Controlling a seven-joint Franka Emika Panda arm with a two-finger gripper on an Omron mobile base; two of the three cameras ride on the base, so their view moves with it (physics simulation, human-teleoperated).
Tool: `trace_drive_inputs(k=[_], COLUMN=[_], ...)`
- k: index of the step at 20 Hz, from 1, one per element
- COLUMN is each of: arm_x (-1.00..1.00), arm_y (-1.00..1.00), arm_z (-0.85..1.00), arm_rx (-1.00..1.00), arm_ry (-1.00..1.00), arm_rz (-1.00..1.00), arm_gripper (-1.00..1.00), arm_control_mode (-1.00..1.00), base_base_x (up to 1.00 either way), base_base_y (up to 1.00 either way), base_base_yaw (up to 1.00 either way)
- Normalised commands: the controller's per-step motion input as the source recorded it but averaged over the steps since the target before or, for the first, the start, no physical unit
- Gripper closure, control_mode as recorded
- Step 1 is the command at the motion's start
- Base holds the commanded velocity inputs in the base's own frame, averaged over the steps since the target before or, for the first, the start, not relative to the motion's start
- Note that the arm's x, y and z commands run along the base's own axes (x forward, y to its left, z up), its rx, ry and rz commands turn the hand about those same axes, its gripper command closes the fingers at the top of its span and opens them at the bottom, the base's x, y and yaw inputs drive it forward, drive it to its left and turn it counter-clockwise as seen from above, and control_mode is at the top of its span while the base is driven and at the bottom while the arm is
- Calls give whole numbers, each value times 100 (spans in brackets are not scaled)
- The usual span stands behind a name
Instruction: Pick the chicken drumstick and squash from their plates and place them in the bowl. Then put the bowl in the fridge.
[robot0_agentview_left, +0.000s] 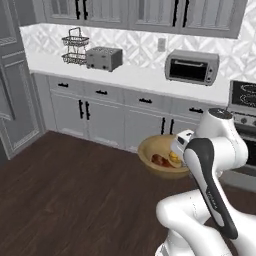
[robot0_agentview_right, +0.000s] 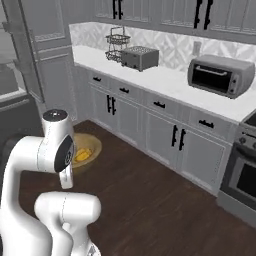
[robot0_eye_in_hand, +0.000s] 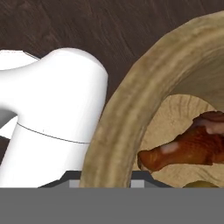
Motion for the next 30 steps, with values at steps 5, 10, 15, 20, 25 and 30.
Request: trace_drive_inputs(k=[5,10,15,20,25,30], arm_x=[0,0,0,0,0,0], arm_y=[0,0,0,0,0,0], arm_z=[0,0,0,0,0,0], arm_rx=[0,0,0,0,0,0], arm_ry=[0,0,0,0,0,0], arm_rz=[0,0,0,0,0,0], arm_gripper=[100,100,100,100,100,100], arm_control_mode=[100,100,100,100,100,100], base_base_x=[99,92,93,100,100,100], base_base_y=[-20,-14,-2,0,0,0], base_base_yaw=[74,75,70,50,5,0])
